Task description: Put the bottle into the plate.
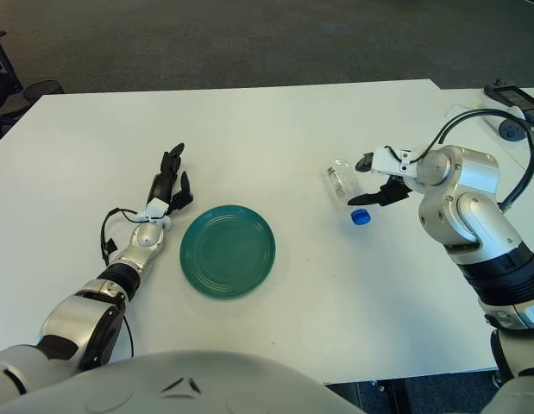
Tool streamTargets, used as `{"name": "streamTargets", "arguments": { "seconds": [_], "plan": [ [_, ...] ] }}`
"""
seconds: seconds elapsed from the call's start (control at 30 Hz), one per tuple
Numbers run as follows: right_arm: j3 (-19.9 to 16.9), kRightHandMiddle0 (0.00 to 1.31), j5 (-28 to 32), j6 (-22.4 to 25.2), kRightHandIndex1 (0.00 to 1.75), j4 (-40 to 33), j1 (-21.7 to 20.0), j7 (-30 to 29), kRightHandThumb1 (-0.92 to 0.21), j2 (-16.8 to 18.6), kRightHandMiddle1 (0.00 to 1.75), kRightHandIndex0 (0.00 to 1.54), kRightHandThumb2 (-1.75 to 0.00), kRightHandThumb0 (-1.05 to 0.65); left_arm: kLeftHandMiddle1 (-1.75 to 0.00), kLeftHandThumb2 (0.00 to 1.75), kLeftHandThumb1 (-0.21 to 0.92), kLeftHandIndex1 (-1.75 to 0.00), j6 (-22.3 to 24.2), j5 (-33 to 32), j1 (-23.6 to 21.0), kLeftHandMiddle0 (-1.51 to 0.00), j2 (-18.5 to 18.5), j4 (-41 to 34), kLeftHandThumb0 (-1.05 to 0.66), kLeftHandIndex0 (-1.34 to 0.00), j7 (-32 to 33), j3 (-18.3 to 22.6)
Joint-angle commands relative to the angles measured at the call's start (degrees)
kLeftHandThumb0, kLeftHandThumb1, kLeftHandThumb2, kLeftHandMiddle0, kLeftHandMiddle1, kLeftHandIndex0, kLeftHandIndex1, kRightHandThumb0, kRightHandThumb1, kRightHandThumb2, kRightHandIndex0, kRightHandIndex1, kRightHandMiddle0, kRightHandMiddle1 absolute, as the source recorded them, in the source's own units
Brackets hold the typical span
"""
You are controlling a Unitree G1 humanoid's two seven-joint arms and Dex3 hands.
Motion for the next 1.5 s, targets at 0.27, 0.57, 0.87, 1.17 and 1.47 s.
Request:
{"name": "streamTargets", "arguments": {
  "seconds": [0.27, 0.57, 0.87, 1.17, 1.47],
  "plan": [
    [0.4, 0.00, -0.5, -1.1, 0.64, 1.0, -0.3, -0.8, -0.92, 0.0, 0.02, 0.00, -0.38, -1.05, -0.01, 1.06, 0.92, -0.54, 0.9, 0.1, 7.4, -0.24, -2.5, 3.8, -0.83, 0.00, 0.2, -0.7],
    [1.7, 0.00, -1.7, -1.2, 0.49, 5.4, -2.2, -3.3, -0.92, 2.5, 0.00, 0.00, -0.40, -1.05, -0.01, 1.05, 0.92, -0.50, 1.8, -0.1, 7.6, -0.24, -2.9, 3.3, -0.84, 0.00, 0.5, -0.6],
    [4.9, 0.01, -4.1, -0.6, 0.77, 13.8, -5.3, -6.4, -0.92, 6.2, 0.00, 0.00, -0.46, -1.05, 0.00, 1.07, 0.92, -0.46, 2.3, 0.5, 7.7, -0.23, -2.8, 3.0, -0.86, 0.00, 1.2, -0.9],
    [4.5, 0.00, -2.8, -2.1, 1.15, 17.7, -3.3, -11.2, -0.92, 9.0, 0.28, 0.00, -0.45, -1.05, 0.00, 1.06, 0.92, -0.46, 2.3, 0.2, 8.1, -0.22, -2.7, 2.7, -0.83, 0.00, 1.2, -0.6],
    [6.8, 0.00, -2.2, -4.9, 0.72, 28.2, -7.3, -13.3, -0.92, 13.6, 0.26, 0.00, -0.45, -1.05, -0.01, 1.02, 0.92, -0.53, 2.3, -1.6, 8.4, -0.23, -3.2, 2.2, -0.83, 0.00, 0.4, 0.7]
  ]
}}
